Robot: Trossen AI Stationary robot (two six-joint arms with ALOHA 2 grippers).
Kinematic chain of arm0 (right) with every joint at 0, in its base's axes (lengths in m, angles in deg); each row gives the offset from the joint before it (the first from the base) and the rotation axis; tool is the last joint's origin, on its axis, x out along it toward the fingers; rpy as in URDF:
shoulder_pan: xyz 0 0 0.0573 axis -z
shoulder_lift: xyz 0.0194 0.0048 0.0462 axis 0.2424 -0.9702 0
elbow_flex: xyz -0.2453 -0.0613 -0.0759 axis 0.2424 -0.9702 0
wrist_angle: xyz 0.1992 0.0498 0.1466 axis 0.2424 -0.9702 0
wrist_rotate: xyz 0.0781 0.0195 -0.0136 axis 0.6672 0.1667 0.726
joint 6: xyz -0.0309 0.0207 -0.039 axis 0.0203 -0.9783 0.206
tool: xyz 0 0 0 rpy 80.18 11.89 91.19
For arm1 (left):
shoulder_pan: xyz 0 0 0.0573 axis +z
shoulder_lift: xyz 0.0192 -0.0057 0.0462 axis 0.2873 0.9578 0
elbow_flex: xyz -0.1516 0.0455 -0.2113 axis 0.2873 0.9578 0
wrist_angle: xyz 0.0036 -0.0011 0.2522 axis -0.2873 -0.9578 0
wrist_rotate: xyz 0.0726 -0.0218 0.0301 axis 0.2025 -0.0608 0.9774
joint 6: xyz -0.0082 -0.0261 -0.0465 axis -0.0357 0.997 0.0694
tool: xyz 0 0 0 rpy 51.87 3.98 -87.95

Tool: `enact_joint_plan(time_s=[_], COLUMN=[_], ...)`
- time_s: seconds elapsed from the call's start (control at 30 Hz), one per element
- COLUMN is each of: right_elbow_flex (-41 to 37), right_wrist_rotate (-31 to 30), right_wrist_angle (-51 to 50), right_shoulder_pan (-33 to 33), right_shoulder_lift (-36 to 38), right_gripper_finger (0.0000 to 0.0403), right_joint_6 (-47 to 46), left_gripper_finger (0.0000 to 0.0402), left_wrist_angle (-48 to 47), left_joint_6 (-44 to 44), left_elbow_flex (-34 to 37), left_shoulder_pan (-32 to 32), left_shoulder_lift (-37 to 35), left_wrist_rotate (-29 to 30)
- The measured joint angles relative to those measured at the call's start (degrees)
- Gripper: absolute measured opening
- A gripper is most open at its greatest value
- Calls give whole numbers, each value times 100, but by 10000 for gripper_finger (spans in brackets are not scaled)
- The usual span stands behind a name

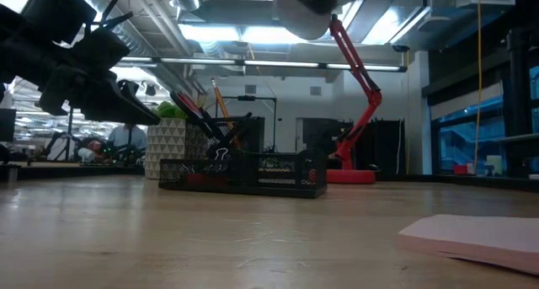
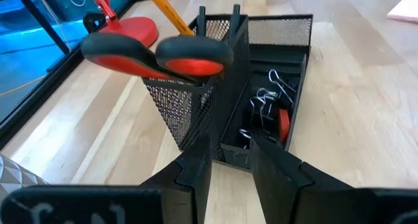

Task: Pick and place office supplies into organizer
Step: Put the pink sticky notes into the black desk organizer

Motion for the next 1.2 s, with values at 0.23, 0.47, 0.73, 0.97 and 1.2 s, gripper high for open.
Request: enact_joint_plan(time_s=[0.23, 0.47, 0.73, 0.97, 1.2], right_elbow_flex=[0, 0, 0, -2, -2], right_wrist_rotate=[-666, -998, -1010, -859, -388], right_wrist_angle=[-769, -1530, -1592, -1652, -2419], right_shoulder_pan=[-695, -1296, -1585, -1583, -1588], right_shoulder_lift=[-39, -164, -748, -1001, -1002], right_gripper_finger=[159, 159, 159, 158, 117], right_joint_6=[-1550, -3594, -4487, -4754, -5676], left_gripper_finger=[100, 100, 100, 100, 100], left_wrist_angle=[76, 76, 107, 113, 112], left_joint_6=[9, 2, 0, 5, 4], left_elbow_flex=[0, 0, 0, 0, 0], left_shoulder_pan=[0, 2, 2, 2, 2], left_shoulder_lift=[0, 2, 2, 0, 0], left_wrist_rotate=[0, 0, 0, 0, 0])
